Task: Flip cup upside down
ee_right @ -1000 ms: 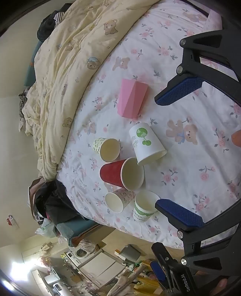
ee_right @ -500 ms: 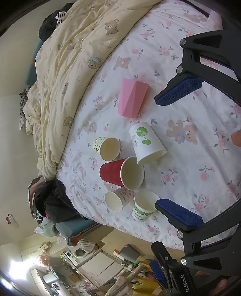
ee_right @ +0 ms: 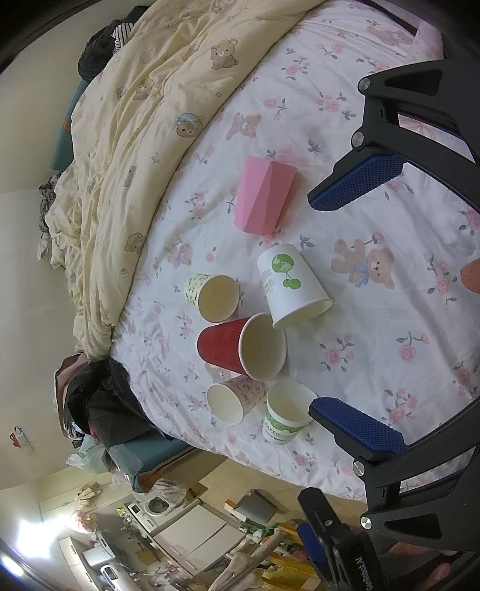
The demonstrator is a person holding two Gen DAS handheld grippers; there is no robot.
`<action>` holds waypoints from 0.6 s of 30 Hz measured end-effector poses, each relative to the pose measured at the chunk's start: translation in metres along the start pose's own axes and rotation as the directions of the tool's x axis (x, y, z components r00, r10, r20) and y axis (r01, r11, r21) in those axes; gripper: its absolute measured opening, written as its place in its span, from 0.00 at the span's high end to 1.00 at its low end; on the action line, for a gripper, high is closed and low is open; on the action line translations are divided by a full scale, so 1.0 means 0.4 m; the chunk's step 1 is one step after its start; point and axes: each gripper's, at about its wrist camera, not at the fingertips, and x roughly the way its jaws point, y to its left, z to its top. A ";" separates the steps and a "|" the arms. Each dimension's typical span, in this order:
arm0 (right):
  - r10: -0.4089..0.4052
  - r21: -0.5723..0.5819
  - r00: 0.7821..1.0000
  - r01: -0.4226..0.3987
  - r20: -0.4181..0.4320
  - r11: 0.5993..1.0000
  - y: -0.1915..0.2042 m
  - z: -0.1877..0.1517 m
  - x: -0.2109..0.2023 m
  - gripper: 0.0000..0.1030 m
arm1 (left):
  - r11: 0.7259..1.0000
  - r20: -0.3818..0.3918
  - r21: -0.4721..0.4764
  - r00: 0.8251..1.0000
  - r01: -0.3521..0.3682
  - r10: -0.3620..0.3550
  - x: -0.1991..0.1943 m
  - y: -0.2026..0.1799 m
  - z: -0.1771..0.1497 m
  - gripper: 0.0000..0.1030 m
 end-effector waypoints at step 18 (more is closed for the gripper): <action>-0.005 -0.004 1.000 0.005 0.003 1.000 0.001 0.003 0.001 0.00 | 1.000 -0.004 -0.002 1.000 0.001 -0.001 -0.002 0.008 0.002 0.00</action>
